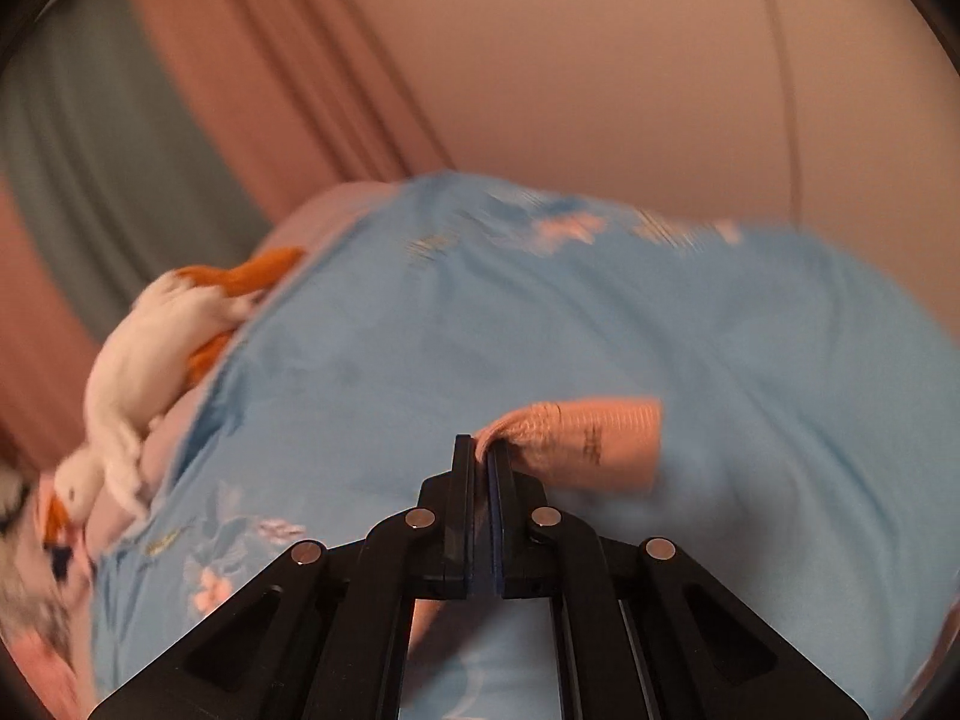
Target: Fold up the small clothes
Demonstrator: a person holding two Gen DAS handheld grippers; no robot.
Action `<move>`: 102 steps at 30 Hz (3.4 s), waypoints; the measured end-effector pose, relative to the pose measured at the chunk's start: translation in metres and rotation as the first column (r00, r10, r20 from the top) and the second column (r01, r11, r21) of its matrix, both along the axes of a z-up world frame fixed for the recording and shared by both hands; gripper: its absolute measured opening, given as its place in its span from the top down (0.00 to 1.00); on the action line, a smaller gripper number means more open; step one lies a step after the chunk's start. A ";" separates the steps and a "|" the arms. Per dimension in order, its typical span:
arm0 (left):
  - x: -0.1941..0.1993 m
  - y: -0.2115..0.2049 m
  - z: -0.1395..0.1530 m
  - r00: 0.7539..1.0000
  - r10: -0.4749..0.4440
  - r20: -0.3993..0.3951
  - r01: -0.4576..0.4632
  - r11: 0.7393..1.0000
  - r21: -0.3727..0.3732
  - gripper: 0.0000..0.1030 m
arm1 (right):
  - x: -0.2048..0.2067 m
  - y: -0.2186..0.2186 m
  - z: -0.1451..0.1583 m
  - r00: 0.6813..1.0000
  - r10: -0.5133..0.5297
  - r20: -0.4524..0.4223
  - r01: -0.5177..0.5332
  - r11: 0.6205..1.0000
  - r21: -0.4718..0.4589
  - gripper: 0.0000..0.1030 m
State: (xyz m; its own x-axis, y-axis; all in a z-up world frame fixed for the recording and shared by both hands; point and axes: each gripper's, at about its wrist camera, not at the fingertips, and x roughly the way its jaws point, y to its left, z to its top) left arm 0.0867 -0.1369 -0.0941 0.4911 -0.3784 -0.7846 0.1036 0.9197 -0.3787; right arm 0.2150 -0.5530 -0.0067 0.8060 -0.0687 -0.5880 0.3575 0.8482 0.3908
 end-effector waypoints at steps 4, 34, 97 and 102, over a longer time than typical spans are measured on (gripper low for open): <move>-0.001 0.034 0.015 0.994 0.104 0.039 -0.104 0.994 0.016 0.26 | 0.003 0.048 0.041 0.987 0.140 0.077 -0.132 0.985 -0.108 0.96; -0.037 0.148 0.033 0.914 0.399 0.069 -0.402 0.915 0.025 0.21 | -0.019 0.345 -0.019 0.604 0.762 -0.234 -0.797 0.566 -0.212 0.96; 0.104 0.077 0.057 0.892 0.408 0.194 -0.411 0.911 -0.029 0.95 | -0.003 0.130 -0.068 0.890 0.451 -0.064 -0.441 0.888 0.127 0.43; 0.093 0.095 0.071 0.866 0.453 0.211 -0.447 0.891 -0.076 0.95 | -0.002 0.140 -0.069 0.870 0.489 -0.071 -0.477 0.869 0.132 0.43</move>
